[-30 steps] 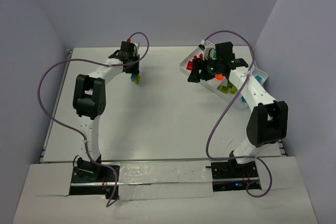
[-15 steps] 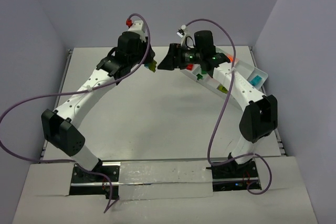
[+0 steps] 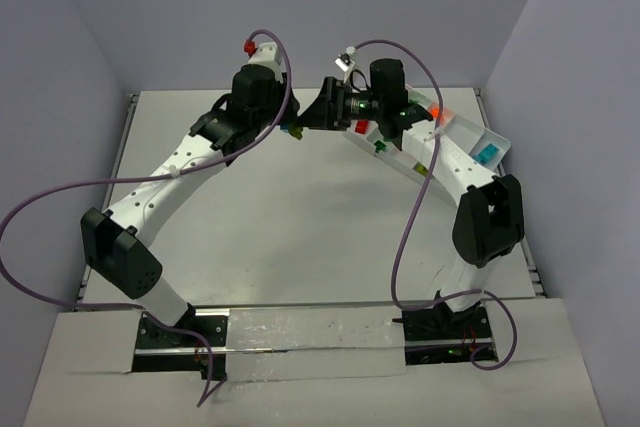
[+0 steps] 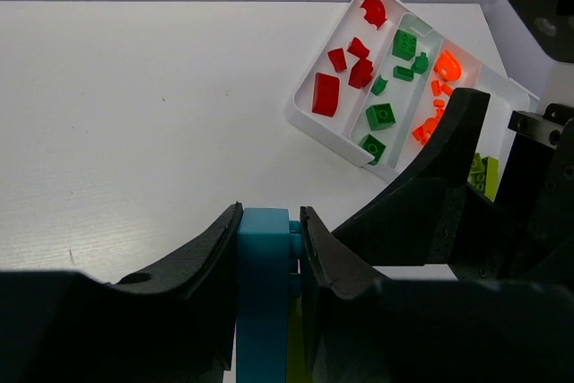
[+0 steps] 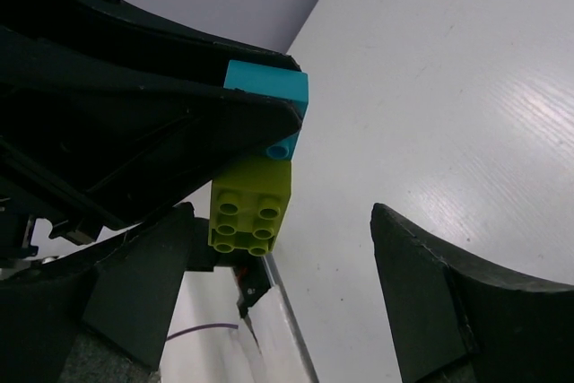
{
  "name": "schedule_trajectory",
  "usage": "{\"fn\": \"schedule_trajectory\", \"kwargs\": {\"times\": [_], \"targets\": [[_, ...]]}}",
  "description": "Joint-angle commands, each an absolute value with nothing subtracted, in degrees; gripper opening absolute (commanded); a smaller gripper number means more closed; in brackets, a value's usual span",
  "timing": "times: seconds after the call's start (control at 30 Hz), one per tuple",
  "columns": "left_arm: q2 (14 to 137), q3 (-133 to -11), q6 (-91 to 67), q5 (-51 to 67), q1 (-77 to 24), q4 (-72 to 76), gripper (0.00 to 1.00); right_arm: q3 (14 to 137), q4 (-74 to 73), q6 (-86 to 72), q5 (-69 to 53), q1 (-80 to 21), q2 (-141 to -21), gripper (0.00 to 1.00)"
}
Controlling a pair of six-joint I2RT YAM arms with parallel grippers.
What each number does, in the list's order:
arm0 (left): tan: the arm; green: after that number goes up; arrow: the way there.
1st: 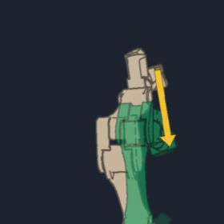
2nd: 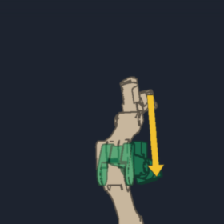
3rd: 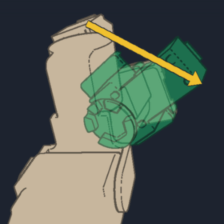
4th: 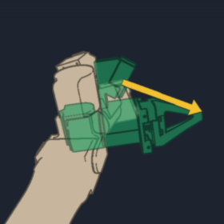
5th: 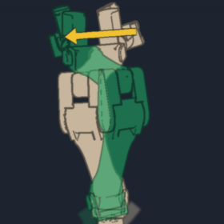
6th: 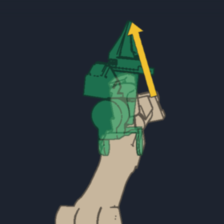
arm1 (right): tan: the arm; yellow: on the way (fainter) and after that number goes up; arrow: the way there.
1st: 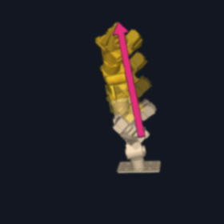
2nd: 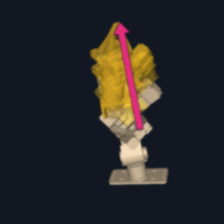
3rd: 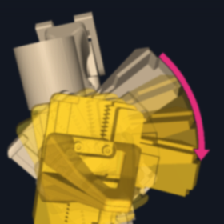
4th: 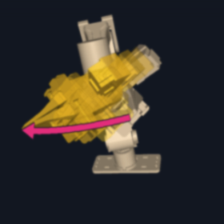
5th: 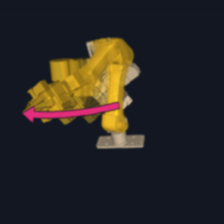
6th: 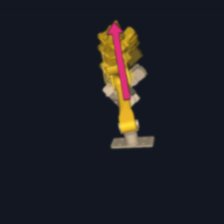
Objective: Sort the legos into containers by color
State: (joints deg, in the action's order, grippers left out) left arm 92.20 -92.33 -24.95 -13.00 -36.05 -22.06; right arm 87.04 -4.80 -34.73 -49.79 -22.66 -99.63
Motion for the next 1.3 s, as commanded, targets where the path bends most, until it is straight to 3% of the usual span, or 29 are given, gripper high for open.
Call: {"fn": "schedule_trajectory", "kwargs": {"times": [0.0,0.13,0.33,0.57,0.8,0.93,1.1,1.27], "targets": [[91.6,-92.3,-25.8,-13.7,-37.1,-19.2,0.00,86.0,-0.4,-35.7,-51.8,-23.9,-97.7,0.84],[91.5,-92.2,-25.9,-13.9,-37.3,-18.9,0.00,86.0,-1.7,-34.9,-51.3,-24.8,-98.3,0.74],[91.8,-92.2,-25.9,-14.3,-37.3,-18.6,0.00,86.0,-1.2,-35.4,-51.6,-25.0,-98.7,0.51],[91.7,-90.4,-25.6,-20.0,-37.2,-18.3,0.00,84.4,-3.8,-34.1,-50.6,-24.0,-96.4,0.01],[90.9,-81.1,-22.6,-32.4,-33.0,-11.6,0.00,74.0,-7.3,-31.7,-52.7,-10.6,-86.1,0.00],[92.6,-79.4,-21.8,-33.8,-30.6,-10.2,0.00,70.7,-15.9,-23.3,-53.6,-0.8,-80.3,0.00],[92.8,-78.8,-21.3,-26.1,-30.4,-9.4,0.00,72.5,-36.6,-1.9,-39.8,9.3,-78.4,0.00],[94.5,-81.5,-19.6,-21.2,-30.5,-11.1,0.00,75.9,-42.5,9.0,-23.4,14.2,-84.8,0.00]]}}
